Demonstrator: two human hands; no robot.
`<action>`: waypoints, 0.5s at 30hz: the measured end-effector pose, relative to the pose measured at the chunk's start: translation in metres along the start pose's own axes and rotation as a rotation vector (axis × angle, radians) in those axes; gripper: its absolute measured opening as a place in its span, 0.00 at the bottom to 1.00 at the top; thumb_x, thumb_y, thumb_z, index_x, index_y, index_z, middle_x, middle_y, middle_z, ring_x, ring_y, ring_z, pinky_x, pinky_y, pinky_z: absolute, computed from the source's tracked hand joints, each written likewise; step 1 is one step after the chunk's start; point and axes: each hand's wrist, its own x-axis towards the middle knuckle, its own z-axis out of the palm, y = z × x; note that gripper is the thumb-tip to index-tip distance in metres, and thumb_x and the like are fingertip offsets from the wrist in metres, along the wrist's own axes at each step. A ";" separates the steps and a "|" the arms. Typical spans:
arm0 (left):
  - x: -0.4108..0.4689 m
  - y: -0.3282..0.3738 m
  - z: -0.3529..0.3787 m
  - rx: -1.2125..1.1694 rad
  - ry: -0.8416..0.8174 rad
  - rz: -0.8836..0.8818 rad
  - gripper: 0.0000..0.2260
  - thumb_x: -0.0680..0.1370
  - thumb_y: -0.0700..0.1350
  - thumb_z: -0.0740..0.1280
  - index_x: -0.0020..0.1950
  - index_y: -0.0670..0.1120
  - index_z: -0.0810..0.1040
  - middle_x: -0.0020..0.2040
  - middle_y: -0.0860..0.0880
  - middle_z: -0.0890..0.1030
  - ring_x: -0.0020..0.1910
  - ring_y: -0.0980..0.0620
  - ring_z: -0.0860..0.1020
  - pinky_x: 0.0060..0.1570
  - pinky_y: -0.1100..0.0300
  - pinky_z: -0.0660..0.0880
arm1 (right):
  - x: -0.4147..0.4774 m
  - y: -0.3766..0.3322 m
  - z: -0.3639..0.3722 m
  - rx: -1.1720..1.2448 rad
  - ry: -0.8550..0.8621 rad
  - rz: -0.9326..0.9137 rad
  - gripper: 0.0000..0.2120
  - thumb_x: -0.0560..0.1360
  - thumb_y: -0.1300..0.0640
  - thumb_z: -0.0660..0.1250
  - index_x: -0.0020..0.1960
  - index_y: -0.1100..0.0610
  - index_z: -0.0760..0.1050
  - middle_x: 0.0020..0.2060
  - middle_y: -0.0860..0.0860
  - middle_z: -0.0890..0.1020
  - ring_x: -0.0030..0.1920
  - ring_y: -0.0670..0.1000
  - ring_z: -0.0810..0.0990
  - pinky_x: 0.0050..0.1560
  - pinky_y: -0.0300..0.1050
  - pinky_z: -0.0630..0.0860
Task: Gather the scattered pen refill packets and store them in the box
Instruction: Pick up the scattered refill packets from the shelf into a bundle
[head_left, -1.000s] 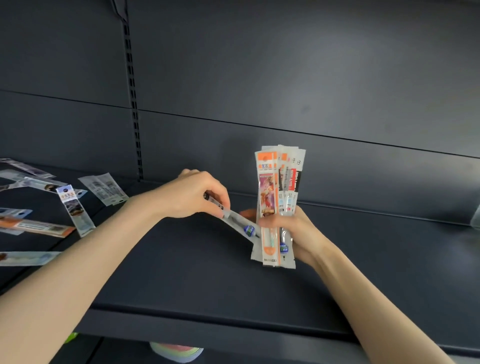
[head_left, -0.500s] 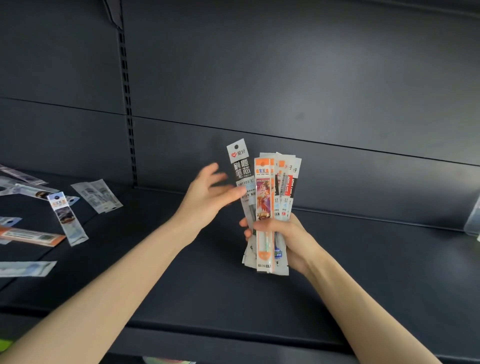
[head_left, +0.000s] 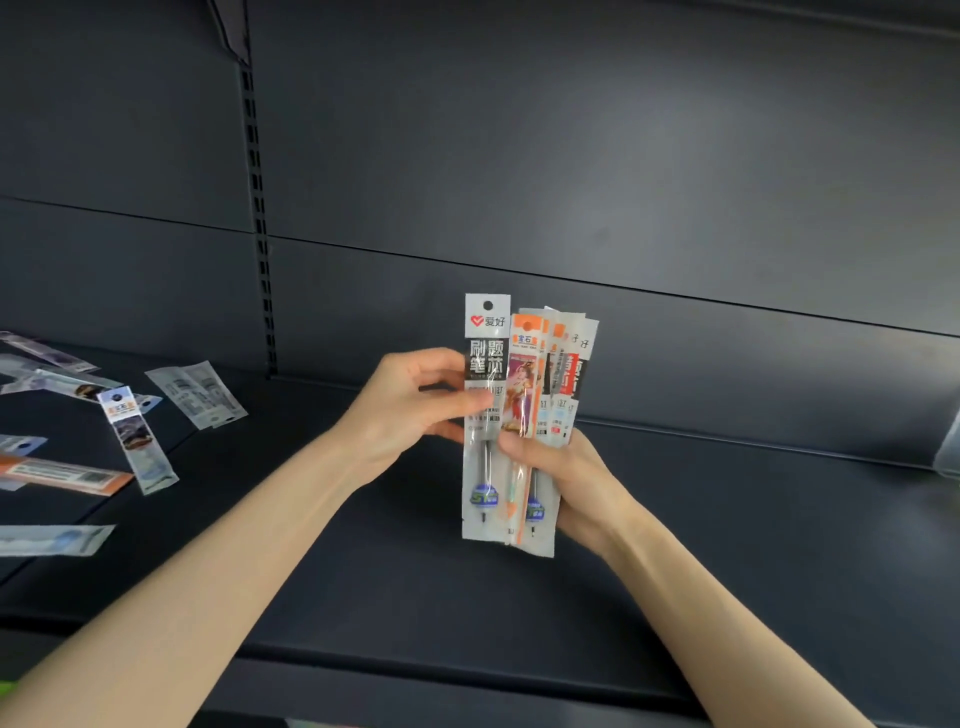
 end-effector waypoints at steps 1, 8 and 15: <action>-0.001 0.000 -0.002 -0.002 0.007 0.003 0.07 0.71 0.36 0.72 0.48 0.42 0.81 0.44 0.45 0.84 0.42 0.50 0.84 0.37 0.58 0.80 | 0.001 0.000 0.003 -0.013 -0.028 0.005 0.22 0.70 0.62 0.68 0.64 0.57 0.74 0.59 0.57 0.81 0.58 0.57 0.81 0.56 0.51 0.79; -0.008 0.008 -0.037 0.104 0.081 0.061 0.20 0.65 0.43 0.76 0.54 0.44 0.75 0.50 0.47 0.83 0.49 0.52 0.82 0.51 0.58 0.79 | 0.028 0.000 0.046 -0.147 -0.034 -0.002 0.18 0.64 0.66 0.72 0.52 0.55 0.78 0.43 0.53 0.83 0.48 0.58 0.82 0.53 0.58 0.80; -0.009 0.022 -0.095 -0.076 0.043 -0.023 0.14 0.68 0.42 0.73 0.53 0.46 0.80 0.48 0.49 0.85 0.50 0.51 0.83 0.50 0.56 0.80 | 0.078 0.017 0.120 -0.284 -0.032 -0.065 0.27 0.63 0.65 0.74 0.60 0.57 0.74 0.51 0.54 0.83 0.52 0.53 0.83 0.52 0.48 0.80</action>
